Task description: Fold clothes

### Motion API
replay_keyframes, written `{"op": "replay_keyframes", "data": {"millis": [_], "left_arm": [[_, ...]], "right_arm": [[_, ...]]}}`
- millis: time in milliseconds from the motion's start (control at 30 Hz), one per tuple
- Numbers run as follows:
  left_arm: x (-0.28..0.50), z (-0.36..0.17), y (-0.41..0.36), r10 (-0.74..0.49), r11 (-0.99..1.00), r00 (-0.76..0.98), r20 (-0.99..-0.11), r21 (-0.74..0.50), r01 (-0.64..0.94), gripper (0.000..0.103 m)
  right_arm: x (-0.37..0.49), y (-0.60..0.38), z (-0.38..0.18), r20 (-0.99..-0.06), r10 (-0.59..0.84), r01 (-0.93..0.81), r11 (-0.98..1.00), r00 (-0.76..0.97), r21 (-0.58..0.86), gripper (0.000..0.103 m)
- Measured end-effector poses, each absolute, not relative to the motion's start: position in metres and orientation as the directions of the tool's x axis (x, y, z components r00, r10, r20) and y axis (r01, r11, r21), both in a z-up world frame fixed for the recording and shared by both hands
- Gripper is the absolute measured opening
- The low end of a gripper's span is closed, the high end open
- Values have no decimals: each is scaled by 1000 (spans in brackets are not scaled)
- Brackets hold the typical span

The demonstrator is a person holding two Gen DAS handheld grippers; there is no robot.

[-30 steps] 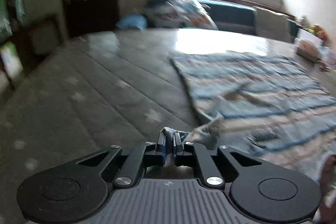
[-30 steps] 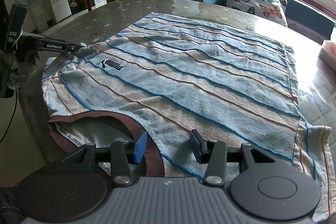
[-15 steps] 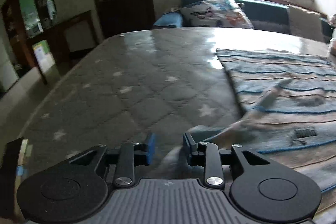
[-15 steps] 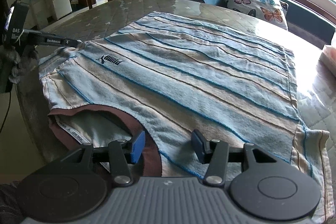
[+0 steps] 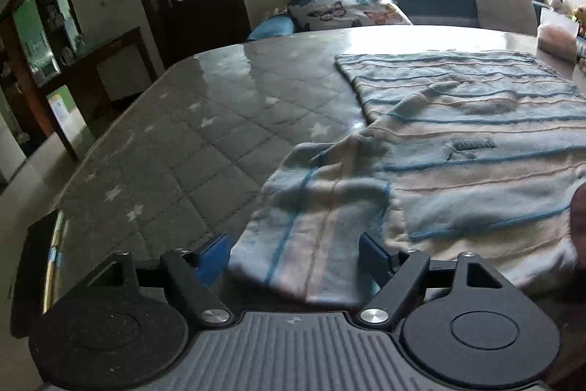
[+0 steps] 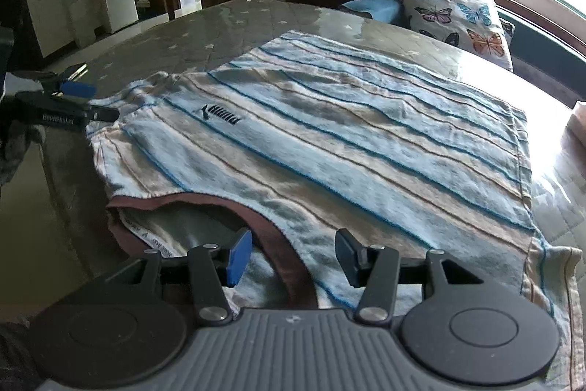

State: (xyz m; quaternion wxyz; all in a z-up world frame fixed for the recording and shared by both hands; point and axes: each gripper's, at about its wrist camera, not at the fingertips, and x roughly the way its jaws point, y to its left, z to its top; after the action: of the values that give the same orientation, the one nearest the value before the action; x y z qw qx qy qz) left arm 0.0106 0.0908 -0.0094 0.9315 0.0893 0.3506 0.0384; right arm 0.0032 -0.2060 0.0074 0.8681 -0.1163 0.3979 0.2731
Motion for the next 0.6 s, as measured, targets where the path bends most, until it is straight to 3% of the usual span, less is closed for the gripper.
{"op": "replay_keyframes", "data": {"millis": [300,600], "left_arm": [[1,-1,101,193,974,750,-633,215,-69,83],[8,26,52,60,986,799,-598,163,48,84]], "right_arm": [[-24,-218,7,-774,375,-561,827,510,31,52],[-46,-225,9,-788,378,-580,814,486,33,52]]}}
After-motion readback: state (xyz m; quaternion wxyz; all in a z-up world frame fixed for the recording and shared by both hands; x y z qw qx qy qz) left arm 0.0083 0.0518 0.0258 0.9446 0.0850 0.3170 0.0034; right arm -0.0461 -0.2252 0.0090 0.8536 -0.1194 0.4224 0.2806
